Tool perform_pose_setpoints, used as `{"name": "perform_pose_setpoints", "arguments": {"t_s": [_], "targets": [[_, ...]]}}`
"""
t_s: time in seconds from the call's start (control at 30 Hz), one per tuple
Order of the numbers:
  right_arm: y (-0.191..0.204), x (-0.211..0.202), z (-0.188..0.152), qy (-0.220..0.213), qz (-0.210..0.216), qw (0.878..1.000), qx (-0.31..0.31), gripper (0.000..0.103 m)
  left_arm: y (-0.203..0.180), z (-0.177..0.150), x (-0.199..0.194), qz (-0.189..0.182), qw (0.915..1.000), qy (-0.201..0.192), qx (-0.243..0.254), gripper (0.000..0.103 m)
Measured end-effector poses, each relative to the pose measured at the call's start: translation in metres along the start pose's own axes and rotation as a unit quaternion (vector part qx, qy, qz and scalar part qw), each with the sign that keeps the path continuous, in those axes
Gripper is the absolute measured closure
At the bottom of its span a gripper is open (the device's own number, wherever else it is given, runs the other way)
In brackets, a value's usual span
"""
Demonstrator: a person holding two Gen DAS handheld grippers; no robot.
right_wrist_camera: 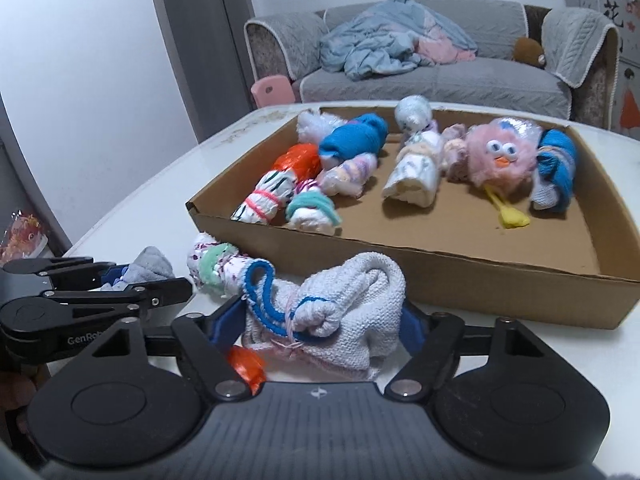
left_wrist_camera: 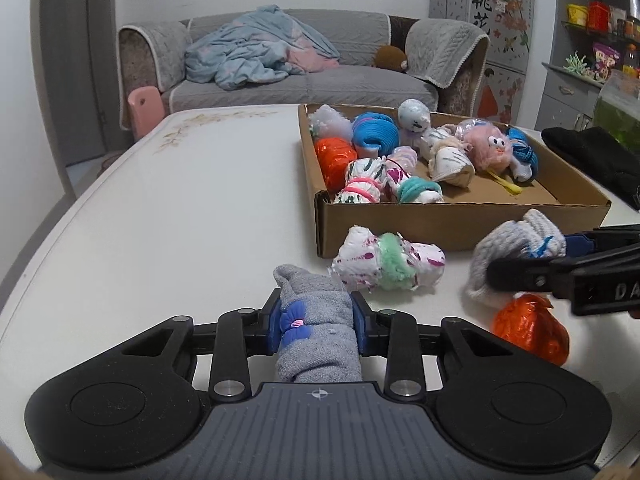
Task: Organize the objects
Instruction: 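Grasp the grey rolled sock with left tool while right tool grasps white knit bundle, then carry the grey sock with left tool while right tool carries white bundle into tray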
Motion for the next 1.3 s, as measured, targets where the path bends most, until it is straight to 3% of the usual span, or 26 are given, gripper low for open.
{"name": "perform_pose_setpoints", "arguments": {"t_s": [0.4,0.77,0.93,1.07,1.3], "targets": [[-0.056,-0.062,-0.006,-0.042,-0.004,0.999,-0.008,0.035,0.000,-0.004,-0.034,0.005,1.0000,-0.001,0.005,0.064],[-0.115,-0.117,0.054,-0.116,-0.036,0.991,-0.058,0.035,-0.043,0.084,-0.053,-0.025,0.9934,-0.057,0.096,0.064],[-0.109,-0.114,0.089,-0.130,-0.024,0.984,-0.120,0.035,-0.072,0.131,-0.042,-0.049,0.9858,-0.073,0.143,0.064],[-0.104,-0.094,0.113,-0.123,-0.005,0.981,-0.153,0.035,-0.095,0.156,-0.015,-0.091,0.9814,-0.051,0.161,0.064],[-0.092,-0.034,0.126,-0.068,0.033,0.980,-0.185,0.035,-0.128,0.151,0.051,-0.135,0.9741,0.008,0.181,0.064]]}}
Point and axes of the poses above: each gripper's, at about its wrist camera, not at the fingertips, and x roughly the way its jaws point, y to its left, z to its top, the point moved 3 cm from there along x, roughly the way its jaws point, and after that the axes turned 2 degrees about x, right-handed, at the moved point
